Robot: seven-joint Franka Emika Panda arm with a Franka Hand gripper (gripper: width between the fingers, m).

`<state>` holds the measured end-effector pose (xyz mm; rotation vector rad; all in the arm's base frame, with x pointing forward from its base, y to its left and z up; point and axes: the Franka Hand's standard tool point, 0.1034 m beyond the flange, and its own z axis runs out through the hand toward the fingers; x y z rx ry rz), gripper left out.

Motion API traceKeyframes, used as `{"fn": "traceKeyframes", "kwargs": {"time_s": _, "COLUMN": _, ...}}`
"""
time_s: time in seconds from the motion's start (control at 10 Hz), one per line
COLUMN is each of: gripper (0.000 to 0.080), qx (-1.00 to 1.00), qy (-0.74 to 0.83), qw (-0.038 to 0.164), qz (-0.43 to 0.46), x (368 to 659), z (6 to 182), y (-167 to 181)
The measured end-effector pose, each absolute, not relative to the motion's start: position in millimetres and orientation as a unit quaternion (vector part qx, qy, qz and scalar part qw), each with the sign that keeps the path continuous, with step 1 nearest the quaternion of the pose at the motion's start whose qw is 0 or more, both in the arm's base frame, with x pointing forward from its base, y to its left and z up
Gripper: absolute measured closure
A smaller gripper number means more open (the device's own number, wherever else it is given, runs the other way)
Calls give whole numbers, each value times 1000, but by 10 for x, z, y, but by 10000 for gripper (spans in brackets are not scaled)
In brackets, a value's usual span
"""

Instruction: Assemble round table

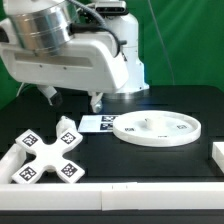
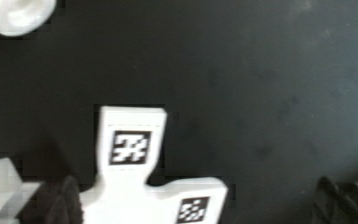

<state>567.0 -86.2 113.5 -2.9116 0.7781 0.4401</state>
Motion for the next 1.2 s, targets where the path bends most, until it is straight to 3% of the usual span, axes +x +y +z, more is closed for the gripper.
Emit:
{"fn": "traceKeyframes", "kwargs": {"time_s": 0.2, "gripper": 150, "qx": -962, "qy": 238, "qw": 37, "qz": 126, "x": 5390, "z": 1179, "y": -418}}
{"fn": "traceKeyframes", "kwargs": {"time_s": 0.4, "gripper": 150, "qx": -972, "qy": 210, "qw": -6, "qz": 102, "x": 5182, "z": 1079, "y": -107}}
{"fn": "traceKeyframes", "kwargs": {"time_s": 0.8, "gripper": 150, "qx": -970, "qy": 221, "qw": -2, "qz": 96, "x": 5160, "z": 1083, "y": -93}}
{"fn": "traceKeyframes", "kwargs": {"time_s": 1.0, "gripper": 150, "qx": -968, "qy": 240, "qw": 8, "qz": 73, "x": 4655, "z": 1067, "y": 257}}
{"fn": "traceKeyframes", "kwargs": {"time_s": 1.1, "gripper": 150, "qx": -966, "qy": 251, "qw": 5, "qz": 61, "x": 4409, "z": 976, "y": 434}}
{"fn": "traceKeyframes", "kwargs": {"time_s": 1.2, "gripper": 150, "qx": -968, "qy": 243, "qw": 1, "qz": 68, "x": 4308, "z": 925, "y": 507}}
